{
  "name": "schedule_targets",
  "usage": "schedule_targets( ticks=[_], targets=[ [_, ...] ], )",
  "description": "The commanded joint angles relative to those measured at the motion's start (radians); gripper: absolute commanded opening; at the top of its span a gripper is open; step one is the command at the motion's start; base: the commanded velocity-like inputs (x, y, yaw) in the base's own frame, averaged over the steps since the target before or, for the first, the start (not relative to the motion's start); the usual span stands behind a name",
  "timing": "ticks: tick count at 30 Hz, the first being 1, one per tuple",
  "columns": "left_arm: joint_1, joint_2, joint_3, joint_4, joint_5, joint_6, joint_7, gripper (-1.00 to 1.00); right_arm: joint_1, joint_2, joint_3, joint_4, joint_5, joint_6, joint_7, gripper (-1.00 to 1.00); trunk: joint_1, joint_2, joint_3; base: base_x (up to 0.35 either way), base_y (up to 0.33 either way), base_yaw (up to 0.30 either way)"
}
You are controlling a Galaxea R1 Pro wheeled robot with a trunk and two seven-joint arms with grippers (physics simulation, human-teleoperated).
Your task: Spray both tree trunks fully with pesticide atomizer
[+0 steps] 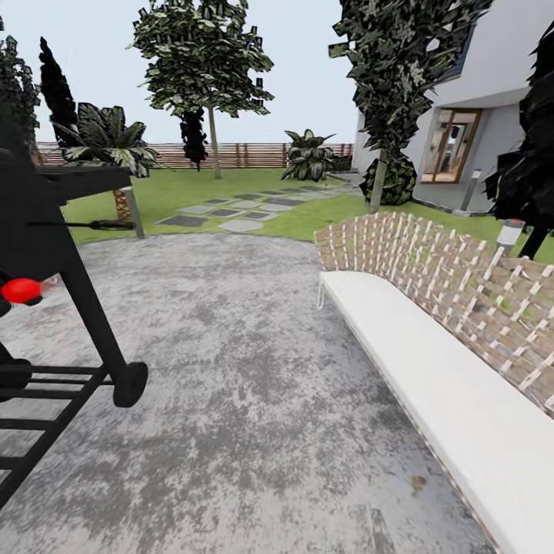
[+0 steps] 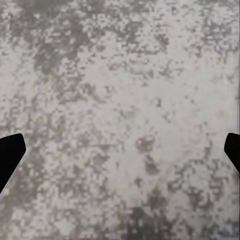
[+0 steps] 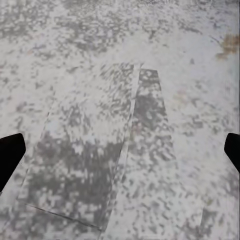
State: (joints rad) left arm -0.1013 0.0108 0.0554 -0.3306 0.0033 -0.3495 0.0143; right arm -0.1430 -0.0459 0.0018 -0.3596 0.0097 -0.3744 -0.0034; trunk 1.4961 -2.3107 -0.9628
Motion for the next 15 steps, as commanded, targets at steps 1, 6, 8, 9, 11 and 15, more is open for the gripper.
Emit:
schedule_targets(
  ticks=[1, 6, 8, 9, 11, 15],
  targets=[
    [-0.001, 0.0, 0.001, 0.001, 0.001, -0.003, 0.001, 1.0, 0.0, 0.0, 0.0, 0.001, 0.001, -0.003, -0.001, 1.0, 0.0, 0.0, -0.001, 0.313, -0.17, 0.221],
    [-0.001, 0.0, 0.001, 0.001, 0.001, -0.003, 0.001, 1.0, 0.0, 0.0, 0.0, 0.001, 0.001, -0.003, -0.001, 1.0, 0.0, 0.0, -0.001, 0.313, -0.17, 0.256],
    [0.0, 0.001, 0.001, 0.001, 0.001, -0.003, 0.001, 1.0, 0.0, 0.0, 0.0, 0.001, 0.001, -0.003, -0.001, 1.0, 0.0, 0.0, -0.001, 0.313, -0.17, 0.271],
    [0.0, 0.001, 0.001, 0.001, 0.001, -0.003, 0.001, 1.0, 0.0, 0.0, 0.0, 0.001, 0.001, -0.003, -0.001, 1.0, 0.0, 0.0, -0.001, 0.312, -0.17, 0.273],
    [-0.001, 0.001, 0.001, 0.001, 0.001, -0.003, 0.001, 1.0, 0.0, 0.0, 0.0, 0.001, 0.001, -0.003, -0.001, 1.0, 0.0, 0.0, -0.001, 0.312, -0.17, 0.274],
    [-0.001, 0.002, 0.002, 0.001, 0.001, -0.003, 0.001, 1.0, -0.001, 0.0, 0.0, 0.001, 0.001, -0.003, -0.001, 1.0, 0.0, 0.0, -0.001, 0.312, -0.169, 0.275]
  ],
)
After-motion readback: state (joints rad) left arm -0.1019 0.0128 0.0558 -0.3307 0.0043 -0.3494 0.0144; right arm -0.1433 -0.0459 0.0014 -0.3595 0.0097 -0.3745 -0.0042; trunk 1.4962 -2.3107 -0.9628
